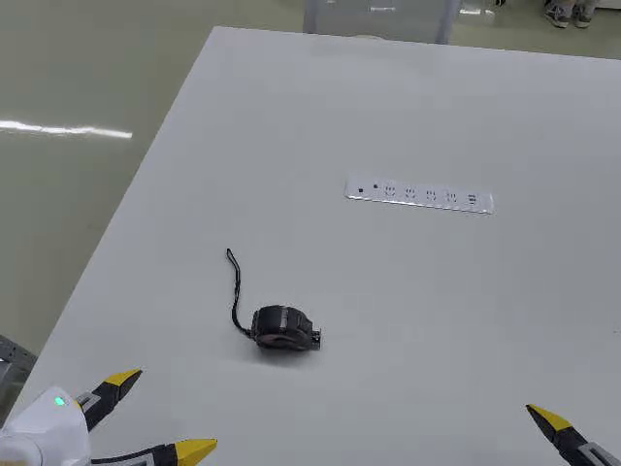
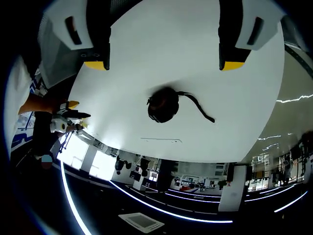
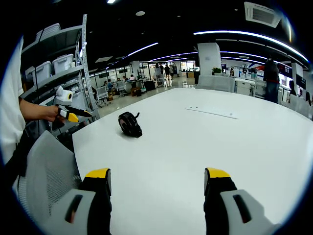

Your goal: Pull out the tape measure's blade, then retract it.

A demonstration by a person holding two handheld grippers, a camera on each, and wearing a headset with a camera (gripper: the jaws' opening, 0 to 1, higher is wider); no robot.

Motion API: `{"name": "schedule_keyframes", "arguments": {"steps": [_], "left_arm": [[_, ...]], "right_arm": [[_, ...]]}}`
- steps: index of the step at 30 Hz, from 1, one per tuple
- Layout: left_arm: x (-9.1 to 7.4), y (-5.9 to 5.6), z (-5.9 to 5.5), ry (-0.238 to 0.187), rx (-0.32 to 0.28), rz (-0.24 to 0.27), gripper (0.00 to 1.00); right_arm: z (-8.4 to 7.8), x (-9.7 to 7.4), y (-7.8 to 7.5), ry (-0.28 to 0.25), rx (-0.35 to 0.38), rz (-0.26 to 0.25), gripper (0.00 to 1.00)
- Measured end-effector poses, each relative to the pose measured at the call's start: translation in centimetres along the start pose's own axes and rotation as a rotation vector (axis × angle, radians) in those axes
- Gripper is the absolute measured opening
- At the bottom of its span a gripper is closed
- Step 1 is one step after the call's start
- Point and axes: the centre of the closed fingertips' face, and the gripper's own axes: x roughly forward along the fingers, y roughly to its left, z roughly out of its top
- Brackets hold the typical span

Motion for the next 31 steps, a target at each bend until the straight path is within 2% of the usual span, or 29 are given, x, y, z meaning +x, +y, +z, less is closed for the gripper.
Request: {"name": "schedule_keyframes", "arguments": {"steps": [4,11,31], "left_arm": [[0.01,-0.39,0.40,-0.015,0.005,-0.006,0.91],[0.27,-0.97,0.27,-0.013,0.005,-0.012,0.91],[0.07,-0.76,-0.07,-0.005,0.016,-0.010,0.90]], "right_arm": [[0.07,-0.03,0.23,-0.009,0.016,-0.003,0.78],[-0.09,0.03,0.22,-0.011,0.025,-0.003,0.78],[-0.07,-0.10,0.10,-0.007,0.024,-0.007,0.78]]}}
